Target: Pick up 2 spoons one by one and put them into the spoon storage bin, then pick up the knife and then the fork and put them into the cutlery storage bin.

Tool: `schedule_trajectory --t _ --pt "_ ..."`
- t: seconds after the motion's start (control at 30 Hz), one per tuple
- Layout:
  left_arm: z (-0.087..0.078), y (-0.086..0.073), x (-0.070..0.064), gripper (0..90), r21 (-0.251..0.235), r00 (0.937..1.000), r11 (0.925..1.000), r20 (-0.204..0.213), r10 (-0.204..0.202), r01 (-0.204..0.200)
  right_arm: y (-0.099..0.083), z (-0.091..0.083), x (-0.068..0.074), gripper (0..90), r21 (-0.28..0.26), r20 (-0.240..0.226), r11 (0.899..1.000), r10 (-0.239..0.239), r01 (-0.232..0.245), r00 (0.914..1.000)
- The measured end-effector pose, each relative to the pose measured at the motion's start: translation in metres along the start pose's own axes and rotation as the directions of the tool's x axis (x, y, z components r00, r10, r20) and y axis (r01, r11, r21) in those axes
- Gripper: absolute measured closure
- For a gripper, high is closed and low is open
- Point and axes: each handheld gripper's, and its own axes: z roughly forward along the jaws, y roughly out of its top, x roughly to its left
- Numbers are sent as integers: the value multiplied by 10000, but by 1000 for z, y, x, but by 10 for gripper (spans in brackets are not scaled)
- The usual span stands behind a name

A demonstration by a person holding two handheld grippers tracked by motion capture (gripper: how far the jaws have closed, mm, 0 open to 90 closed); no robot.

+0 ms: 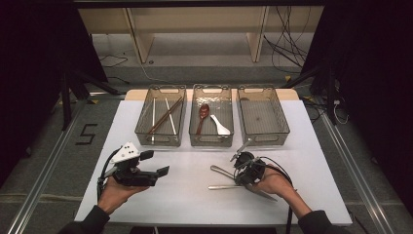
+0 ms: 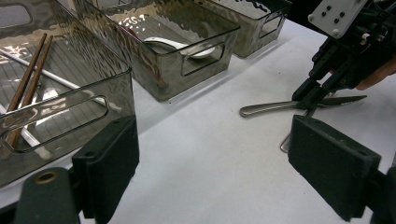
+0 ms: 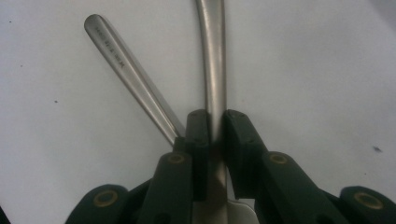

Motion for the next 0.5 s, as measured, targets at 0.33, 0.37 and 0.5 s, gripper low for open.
schedule_trajectory --t 0.33,0.37,0.5 --pt "-2 0 1 162 -52 10000 10000 -38 -5 5 -1 -6 -3 807 -149 125 9998 150 -148 9998" --pt "-2 0 1 162 -51 10000 10000 -38 3 -3 -1 -6 -3 807 -150 125 9998 152 -150 9998" --pt "-1 0 0 162 -26 10000 10000 -46 -3 3 -1 -7 -3 807 -234 96 9995 210 -208 9997"
